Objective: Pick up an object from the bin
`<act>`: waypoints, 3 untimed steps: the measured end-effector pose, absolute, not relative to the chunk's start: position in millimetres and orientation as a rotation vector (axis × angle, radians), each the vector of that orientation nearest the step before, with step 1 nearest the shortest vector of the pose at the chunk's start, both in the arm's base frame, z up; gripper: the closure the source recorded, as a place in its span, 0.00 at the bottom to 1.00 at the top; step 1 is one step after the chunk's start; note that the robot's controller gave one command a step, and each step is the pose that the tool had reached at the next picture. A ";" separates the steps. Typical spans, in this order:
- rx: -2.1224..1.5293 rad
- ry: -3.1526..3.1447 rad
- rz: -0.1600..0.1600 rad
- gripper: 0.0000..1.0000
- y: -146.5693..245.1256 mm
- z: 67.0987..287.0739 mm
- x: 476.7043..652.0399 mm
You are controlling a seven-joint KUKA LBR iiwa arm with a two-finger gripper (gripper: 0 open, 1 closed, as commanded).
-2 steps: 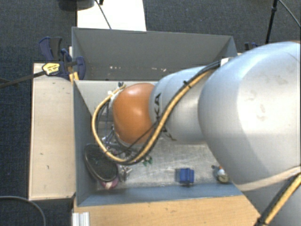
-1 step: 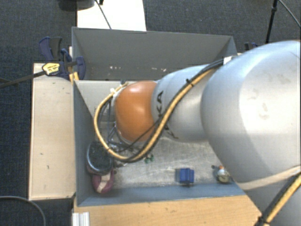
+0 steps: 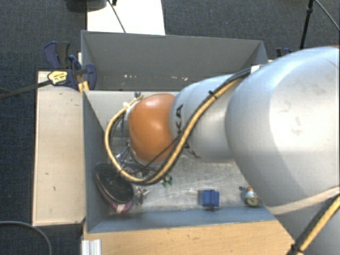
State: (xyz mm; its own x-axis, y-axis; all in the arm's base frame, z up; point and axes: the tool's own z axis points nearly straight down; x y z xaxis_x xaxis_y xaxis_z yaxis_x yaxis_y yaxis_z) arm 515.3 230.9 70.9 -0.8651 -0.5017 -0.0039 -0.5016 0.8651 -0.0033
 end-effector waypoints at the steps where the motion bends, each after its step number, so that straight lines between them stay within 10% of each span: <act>1: -0.810 3.019 -0.012 1.00 228.3 74.1 519.8; 2: -0.817 3.029 -0.002 0.00 231.5 70.7 514.9; 3: -1.082 2.940 0.003 0.00 233.3 153.2 497.3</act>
Offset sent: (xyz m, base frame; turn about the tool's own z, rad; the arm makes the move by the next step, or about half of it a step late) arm 0.0000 0.0000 0.0000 0.0000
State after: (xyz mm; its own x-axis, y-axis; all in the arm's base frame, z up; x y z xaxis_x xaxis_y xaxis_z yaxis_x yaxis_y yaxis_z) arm 497.3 233.3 153.2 -0.7612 -0.6484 -0.0091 -0.6485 0.7613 -0.0016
